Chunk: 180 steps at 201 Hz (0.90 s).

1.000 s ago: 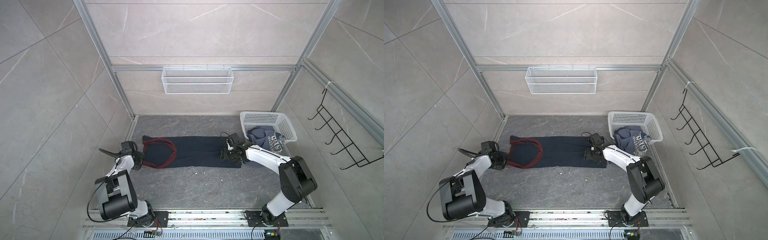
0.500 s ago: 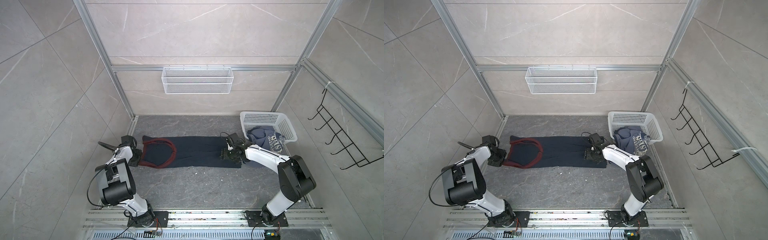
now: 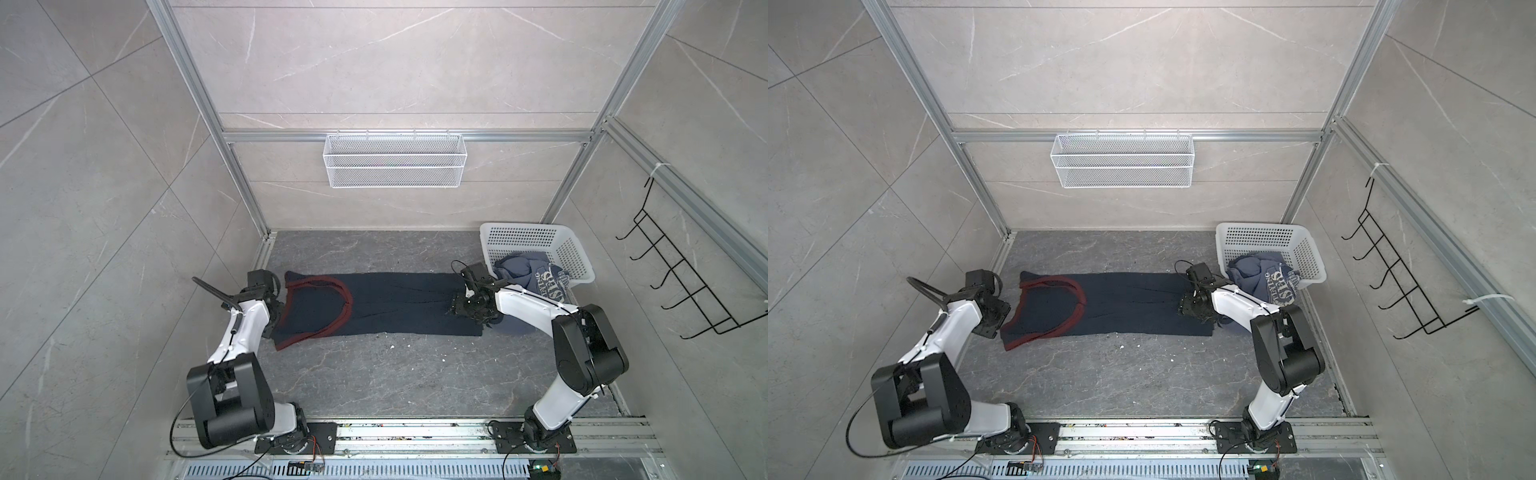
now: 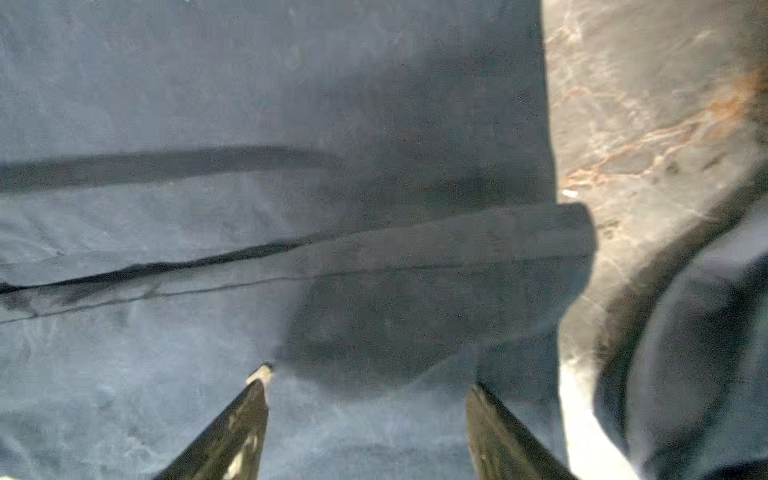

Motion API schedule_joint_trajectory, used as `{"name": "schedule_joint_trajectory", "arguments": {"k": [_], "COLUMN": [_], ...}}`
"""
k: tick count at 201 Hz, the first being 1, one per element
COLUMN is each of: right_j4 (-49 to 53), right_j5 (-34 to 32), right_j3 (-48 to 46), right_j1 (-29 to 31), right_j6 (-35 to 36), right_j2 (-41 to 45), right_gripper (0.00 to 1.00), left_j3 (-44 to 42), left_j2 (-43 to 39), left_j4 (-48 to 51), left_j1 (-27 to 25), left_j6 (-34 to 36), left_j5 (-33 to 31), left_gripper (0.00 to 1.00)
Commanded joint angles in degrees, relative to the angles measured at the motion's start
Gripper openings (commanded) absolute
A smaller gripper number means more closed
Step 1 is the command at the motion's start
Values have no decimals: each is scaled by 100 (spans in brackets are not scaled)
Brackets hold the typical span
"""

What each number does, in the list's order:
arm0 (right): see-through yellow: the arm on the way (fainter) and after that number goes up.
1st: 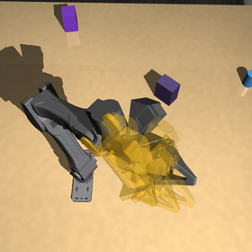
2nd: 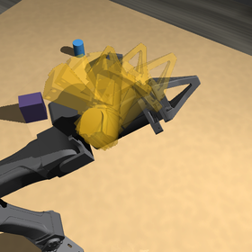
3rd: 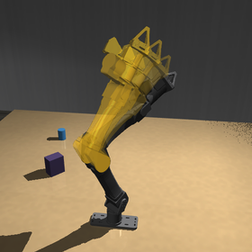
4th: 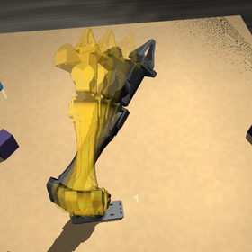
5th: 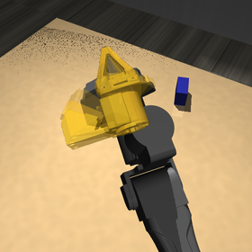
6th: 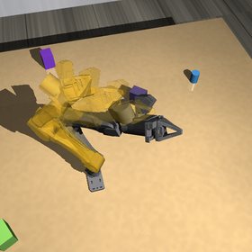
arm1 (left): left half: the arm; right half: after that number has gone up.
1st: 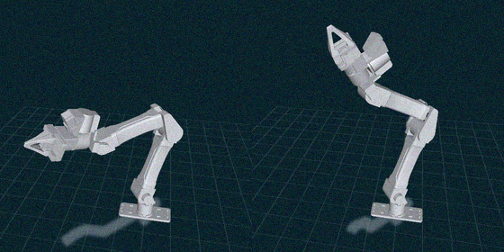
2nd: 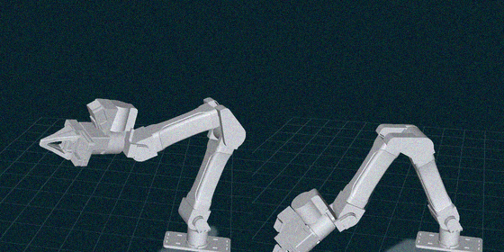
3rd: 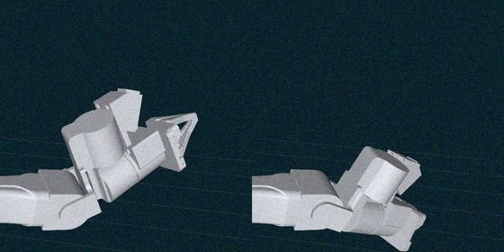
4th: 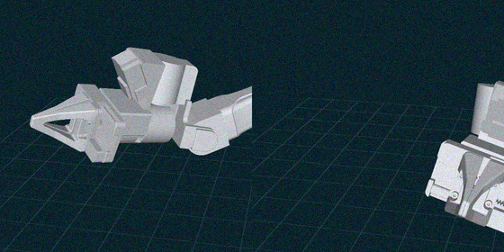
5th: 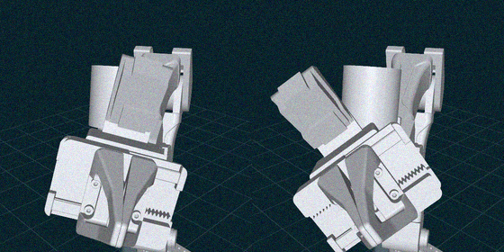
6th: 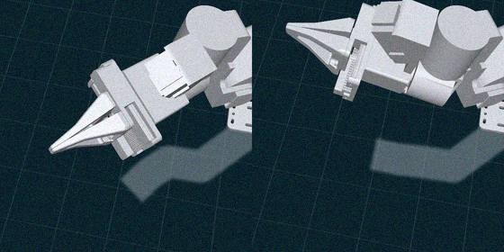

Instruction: Fold and stack the tank tops

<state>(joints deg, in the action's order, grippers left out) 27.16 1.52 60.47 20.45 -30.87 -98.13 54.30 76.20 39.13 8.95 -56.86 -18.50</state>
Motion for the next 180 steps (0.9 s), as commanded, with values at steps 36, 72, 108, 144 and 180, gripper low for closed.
{"name": "schedule_joint_trajectory", "arguments": {"k": [36, 72, 108, 144, 180], "right_j4": [-222, -415, -609, -755, -857], "right_j5": [268, 478, 695, 943, 1100], "right_j3": [-328, -512, -608, -716, -772], "right_j1": [30, 29, 19, -65, -111], "right_j6": [-100, -67, -81, -111, -148], "right_j2": [420, 479, 448, 414, 358], "right_gripper": [76, 76, 77, 76, 76], "left_j3": [-533, -696, -1180, -1218, -1089], "left_j2": [-226, 152, 44, 247, 284], "left_j4": [1011, 740, -308, -780, -969], "left_j1": [-1022, -1001, -975, -840, -654], "left_j6": [153, 577, 573, 548, 568], "left_j5": [-404, -489, -16, 168, 170], "left_gripper": [54, 58, 69, 69, 67]}}
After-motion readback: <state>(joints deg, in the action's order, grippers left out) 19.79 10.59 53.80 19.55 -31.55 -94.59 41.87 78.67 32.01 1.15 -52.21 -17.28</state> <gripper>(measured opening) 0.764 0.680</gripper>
